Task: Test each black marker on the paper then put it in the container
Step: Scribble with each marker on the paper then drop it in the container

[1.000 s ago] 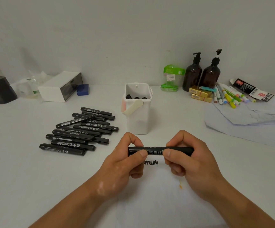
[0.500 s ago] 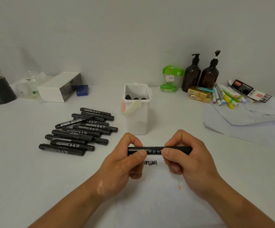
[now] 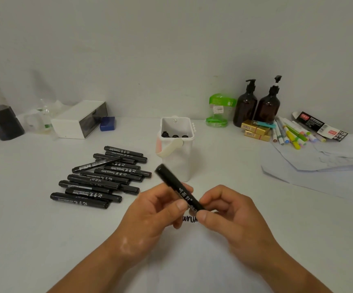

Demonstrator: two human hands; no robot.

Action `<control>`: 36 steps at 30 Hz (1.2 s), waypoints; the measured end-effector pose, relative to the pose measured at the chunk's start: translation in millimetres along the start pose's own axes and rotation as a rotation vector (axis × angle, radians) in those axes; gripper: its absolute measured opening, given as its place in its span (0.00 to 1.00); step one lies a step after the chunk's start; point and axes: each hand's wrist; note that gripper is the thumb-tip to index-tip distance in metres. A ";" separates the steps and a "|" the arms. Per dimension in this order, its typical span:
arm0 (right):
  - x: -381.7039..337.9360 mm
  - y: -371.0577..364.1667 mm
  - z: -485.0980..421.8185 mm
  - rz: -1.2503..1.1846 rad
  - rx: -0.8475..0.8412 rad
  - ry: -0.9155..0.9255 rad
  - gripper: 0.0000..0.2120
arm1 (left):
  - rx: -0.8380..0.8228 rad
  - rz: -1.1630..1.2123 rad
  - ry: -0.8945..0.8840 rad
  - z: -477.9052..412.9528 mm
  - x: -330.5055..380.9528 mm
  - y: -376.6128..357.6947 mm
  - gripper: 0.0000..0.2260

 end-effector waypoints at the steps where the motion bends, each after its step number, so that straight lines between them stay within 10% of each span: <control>1: 1.0 -2.2 -0.3 0.010 -0.019 -0.003 0.10 | -0.014 -0.030 0.011 0.1 0.4 -0.7 0.15; 21: 2.1 19.4 8.2 0.409 0.034 0.053 0.09 | -0.095 -0.479 0.220 4.5 13.5 13.3 0.08; 30: -42.3 63.5 7.9 0.341 0.371 0.195 0.19 | 0.272 -0.328 0.159 0.2 14.9 26.0 0.07; 36: -120.1 56.8 -37.0 0.755 0.420 0.169 0.07 | 0.322 -0.383 0.153 1.2 14.4 29.3 0.05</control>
Point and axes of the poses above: each hand's wrist, its own z-axis away from the middle knuckle, its own y-axis out of the back of the hand, x = y × z, and after that the axes turned 14 degrees about -x, right-handed
